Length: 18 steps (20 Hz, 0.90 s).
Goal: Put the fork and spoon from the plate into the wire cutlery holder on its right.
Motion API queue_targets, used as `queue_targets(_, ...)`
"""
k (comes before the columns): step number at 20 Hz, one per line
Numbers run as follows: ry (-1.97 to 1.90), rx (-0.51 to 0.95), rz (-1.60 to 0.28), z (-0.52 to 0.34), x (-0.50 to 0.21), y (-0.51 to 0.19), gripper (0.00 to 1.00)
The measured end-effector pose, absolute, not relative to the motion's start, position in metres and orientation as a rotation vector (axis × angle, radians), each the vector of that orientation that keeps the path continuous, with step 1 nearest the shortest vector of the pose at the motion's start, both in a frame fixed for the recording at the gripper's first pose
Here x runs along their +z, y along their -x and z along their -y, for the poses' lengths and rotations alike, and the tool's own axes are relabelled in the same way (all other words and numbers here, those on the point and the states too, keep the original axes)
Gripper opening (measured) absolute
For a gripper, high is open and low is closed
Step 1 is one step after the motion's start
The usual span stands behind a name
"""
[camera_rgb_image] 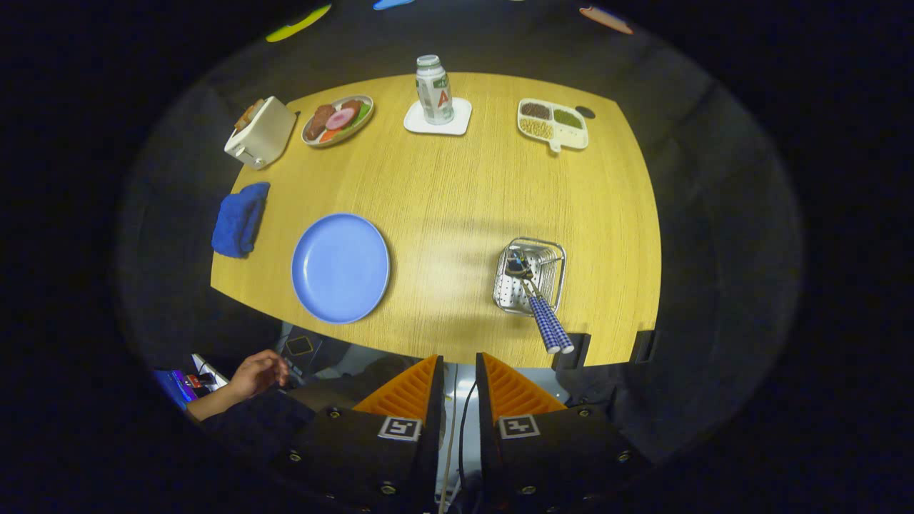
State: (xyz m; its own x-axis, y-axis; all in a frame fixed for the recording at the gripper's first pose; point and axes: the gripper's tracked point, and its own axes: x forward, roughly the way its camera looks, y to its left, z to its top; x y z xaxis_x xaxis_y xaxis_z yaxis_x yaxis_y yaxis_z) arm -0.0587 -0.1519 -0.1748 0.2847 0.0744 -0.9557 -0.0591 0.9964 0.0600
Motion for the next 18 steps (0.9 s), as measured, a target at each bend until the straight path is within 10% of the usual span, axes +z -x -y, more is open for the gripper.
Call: queue_targets(18, 0.180, -0.148, -0.034, 0.083, -0.015, 0.007, 0.82)
